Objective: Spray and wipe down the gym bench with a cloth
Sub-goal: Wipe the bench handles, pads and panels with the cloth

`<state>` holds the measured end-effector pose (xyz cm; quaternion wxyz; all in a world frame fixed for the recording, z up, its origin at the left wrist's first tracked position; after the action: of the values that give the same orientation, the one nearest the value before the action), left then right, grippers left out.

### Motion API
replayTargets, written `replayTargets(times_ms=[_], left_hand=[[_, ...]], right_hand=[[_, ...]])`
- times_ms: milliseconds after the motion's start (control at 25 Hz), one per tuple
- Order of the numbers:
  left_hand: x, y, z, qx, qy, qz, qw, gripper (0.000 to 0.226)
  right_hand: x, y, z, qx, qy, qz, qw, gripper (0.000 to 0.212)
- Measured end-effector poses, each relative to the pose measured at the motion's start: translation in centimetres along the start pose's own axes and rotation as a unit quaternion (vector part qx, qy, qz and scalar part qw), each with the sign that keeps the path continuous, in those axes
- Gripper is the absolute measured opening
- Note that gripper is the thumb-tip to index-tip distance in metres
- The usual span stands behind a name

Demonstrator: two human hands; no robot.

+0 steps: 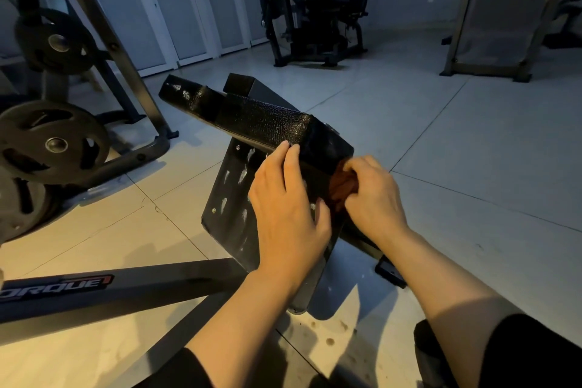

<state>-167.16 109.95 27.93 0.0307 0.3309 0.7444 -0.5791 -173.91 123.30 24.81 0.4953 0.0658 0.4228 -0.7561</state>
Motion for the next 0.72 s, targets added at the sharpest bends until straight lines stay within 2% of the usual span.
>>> replayTargets(times_ms=[80,160,240,280,400,480,560,640,680,720], left_hand=[[0.0,0.1,0.1,0.009,-0.004,0.002,1.0,0.077],[0.1,0.1,0.3,0.004,-0.003,-0.001,1.0,0.077],[0.2,0.0,0.3,-0.005,-0.002,-0.008,1.0,0.077],[0.2,0.1,0.2,-0.006,-0.001,-0.009,1.0,0.077],[0.3,0.4,0.0,0.001,0.0,0.0,1.0,0.08],[0.4,0.5,0.1,0.006,-0.005,0.008,1.0,0.083],[0.5,0.5,0.2,0.004,-0.005,0.009,1.0,0.084],[0.6,0.5,0.4,-0.005,-0.004,0.006,1.0,0.084],[0.7,0.5,0.3,-0.007,-0.005,0.006,1.0,0.084],[0.7,0.5,0.3,-0.004,-0.007,0.008,1.0,0.084]], right_hand=[[-1.9,-0.5,0.5,0.017,-0.015,-0.073,0.997,0.035],[-3.4,-0.5,4.7,-0.068,-0.076,-0.127,0.987,0.037],[-2.3,0.1,6.6,-0.133,-0.091,-0.088,0.983,0.038],[-1.3,0.3,5.7,-0.126,-0.083,-0.061,0.987,0.038],[-0.1,0.3,0.1,0.0,-0.005,-0.008,1.0,0.033],[-2.0,0.0,0.2,0.047,-0.024,-0.08,0.995,0.035],[-4.0,-0.3,4.8,-0.047,-0.085,-0.155,0.983,0.036],[-2.8,0.2,8.1,-0.153,-0.076,-0.113,0.979,0.037],[-1.5,0.3,7.6,-0.155,-0.056,-0.074,0.984,0.039],[-0.4,0.2,5.8,-0.118,-0.034,-0.039,0.992,0.039]])
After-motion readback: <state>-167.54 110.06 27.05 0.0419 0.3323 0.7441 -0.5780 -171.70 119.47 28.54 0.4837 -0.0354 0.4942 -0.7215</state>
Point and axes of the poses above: each hand's wrist, its own y-axis away from the middle knuckle, its own x-axis out of the palm, z = x × y, the point moved 10 cm from there along -y, towards the middle knuckle, and after that the axes turned 10 degrees about -z, right-handed, at the moved point
